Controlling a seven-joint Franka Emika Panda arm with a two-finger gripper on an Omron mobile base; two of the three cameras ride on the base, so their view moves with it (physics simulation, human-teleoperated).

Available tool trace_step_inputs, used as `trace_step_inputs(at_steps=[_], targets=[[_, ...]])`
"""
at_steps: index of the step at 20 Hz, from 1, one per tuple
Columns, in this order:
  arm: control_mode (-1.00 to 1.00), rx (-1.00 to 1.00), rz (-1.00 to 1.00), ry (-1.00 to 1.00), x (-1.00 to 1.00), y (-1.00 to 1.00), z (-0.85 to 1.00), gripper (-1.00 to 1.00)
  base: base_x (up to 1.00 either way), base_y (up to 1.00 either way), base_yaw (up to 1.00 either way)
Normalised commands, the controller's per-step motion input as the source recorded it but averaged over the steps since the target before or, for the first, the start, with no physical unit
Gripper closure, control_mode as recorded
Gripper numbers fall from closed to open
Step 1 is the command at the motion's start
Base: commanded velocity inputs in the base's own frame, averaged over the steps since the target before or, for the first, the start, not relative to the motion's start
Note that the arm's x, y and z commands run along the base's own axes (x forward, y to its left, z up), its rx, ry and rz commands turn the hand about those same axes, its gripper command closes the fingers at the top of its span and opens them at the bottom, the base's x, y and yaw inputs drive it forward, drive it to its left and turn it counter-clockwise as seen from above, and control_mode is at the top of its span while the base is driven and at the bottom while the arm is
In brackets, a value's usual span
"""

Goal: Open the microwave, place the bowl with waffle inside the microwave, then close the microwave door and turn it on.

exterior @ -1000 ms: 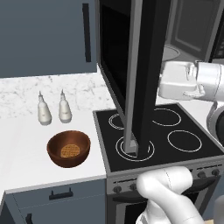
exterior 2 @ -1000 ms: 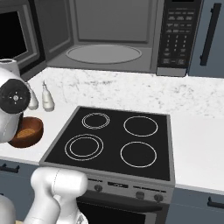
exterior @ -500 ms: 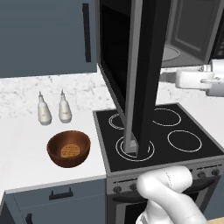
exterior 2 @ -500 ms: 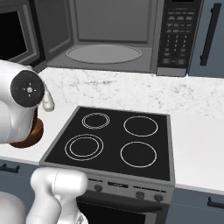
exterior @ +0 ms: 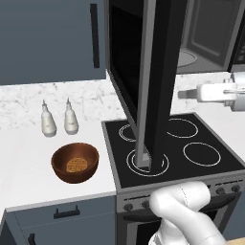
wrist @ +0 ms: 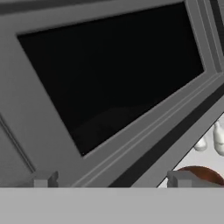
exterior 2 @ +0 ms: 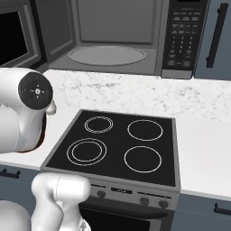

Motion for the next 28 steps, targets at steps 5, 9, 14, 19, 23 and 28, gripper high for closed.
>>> trace_step_inputs(at_steps=[5, 9, 14, 19, 23, 28], targets=[[-1.0, 0.0, 0.0, 0.05, 0.0, -0.02, -0.36, -1.0, 0.0, 0.0, 0.0], [-1.0, 0.0, 0.0, 0.15, 0.02, -0.09, -0.27, -1.0, 0.0, 0.0, 0.0], [-1.0, 0.0, -0.02, 0.23, 0.41, -0.14, -0.33, -1.0, 0.0, 0.0, 0.0], [-1.0, 0.0, -0.03, 0.36, 0.69, -0.15, -0.21, -1.0, 0.0, 0.0, 0.0], [-1.0, 0.0, -0.03, 0.28, 0.58, -0.02, -0.33, -1.0, 0.0, 0.0, 0.0], [-1.0, 0.0, -0.01, 0.09, 0.4, 0.0, -0.66, -1.0, 0.0, 0.0, 0.0]])
